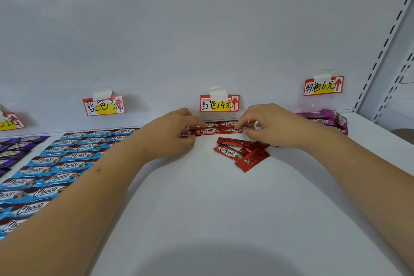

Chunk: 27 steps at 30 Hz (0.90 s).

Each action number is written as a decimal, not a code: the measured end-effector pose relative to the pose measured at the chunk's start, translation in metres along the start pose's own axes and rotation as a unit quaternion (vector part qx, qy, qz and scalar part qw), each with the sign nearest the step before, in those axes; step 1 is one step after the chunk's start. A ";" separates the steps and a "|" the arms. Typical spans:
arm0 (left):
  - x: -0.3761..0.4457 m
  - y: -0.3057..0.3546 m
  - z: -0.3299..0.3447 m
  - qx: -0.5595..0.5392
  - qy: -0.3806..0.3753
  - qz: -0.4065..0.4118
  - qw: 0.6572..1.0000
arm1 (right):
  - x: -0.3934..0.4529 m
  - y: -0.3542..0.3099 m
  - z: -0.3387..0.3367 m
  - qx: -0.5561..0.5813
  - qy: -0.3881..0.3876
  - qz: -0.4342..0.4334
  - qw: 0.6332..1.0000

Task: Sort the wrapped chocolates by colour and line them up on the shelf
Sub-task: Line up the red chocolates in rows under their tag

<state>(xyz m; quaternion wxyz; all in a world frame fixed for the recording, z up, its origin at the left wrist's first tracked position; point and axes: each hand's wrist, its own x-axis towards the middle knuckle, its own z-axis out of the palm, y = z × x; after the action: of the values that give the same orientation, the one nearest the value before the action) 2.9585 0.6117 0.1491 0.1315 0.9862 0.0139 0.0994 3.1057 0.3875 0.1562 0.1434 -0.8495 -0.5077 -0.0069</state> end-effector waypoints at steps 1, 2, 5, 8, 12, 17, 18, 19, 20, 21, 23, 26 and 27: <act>0.000 0.000 0.000 0.003 -0.005 0.002 1.000 | 0.000 -0.001 0.001 -0.002 -0.005 -0.004 1.000; 0.000 0.000 0.001 0.009 -0.012 0.004 1.000 | 0.001 -0.001 0.001 -0.007 -0.010 -0.008 1.000; 0.002 0.000 0.001 0.019 -0.024 0.003 1.000 | 0.003 -0.001 0.003 -0.017 -0.011 -0.013 1.000; 0.003 -0.001 0.001 0.017 -0.025 0.003 1.000 | 0.004 0.000 0.007 -0.010 0.009 -0.017 1.000; 0.002 -0.002 0.002 0.012 -0.024 0.003 1.000 | 0.010 -0.003 0.015 0.004 0.037 -0.007 0.999; 0.003 -0.002 0.002 0.007 -0.026 0.004 1.000 | 0.015 -0.006 0.018 -0.009 0.063 -0.001 0.998; 0.003 -0.003 0.002 0.004 -0.024 0.004 1.000 | 0.015 -0.007 0.018 -0.014 0.069 -0.002 0.998; 0.003 -0.003 0.002 0.001 -0.022 0.005 1.000 | 0.014 -0.008 0.017 -0.020 0.071 0.000 0.997; 0.003 -0.003 0.002 0.000 -0.022 0.005 1.000 | 0.014 -0.008 0.017 -0.025 0.074 0.000 0.997; 0.003 -0.003 0.002 0.000 -0.022 0.004 1.000 | 0.014 -0.009 0.017 -0.030 0.078 0.001 0.996; 0.003 -0.003 0.002 -0.003 -0.024 0.001 1.000 | 0.013 -0.010 0.016 -0.040 0.087 0.007 0.995; 0.003 -0.003 0.002 -0.003 -0.026 -0.001 1.000 | 0.013 -0.011 0.015 -0.042 0.109 0.017 0.993; 0.003 -0.003 0.002 -0.003 -0.028 -0.003 1.000 | 0.012 -0.011 0.015 -0.036 0.115 0.023 0.992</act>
<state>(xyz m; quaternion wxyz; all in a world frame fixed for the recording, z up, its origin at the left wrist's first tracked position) 2.9614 0.6138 0.1471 0.1349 0.9882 0.0125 0.0718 3.0998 0.4071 0.1462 0.1706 -0.8592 -0.4673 -0.1198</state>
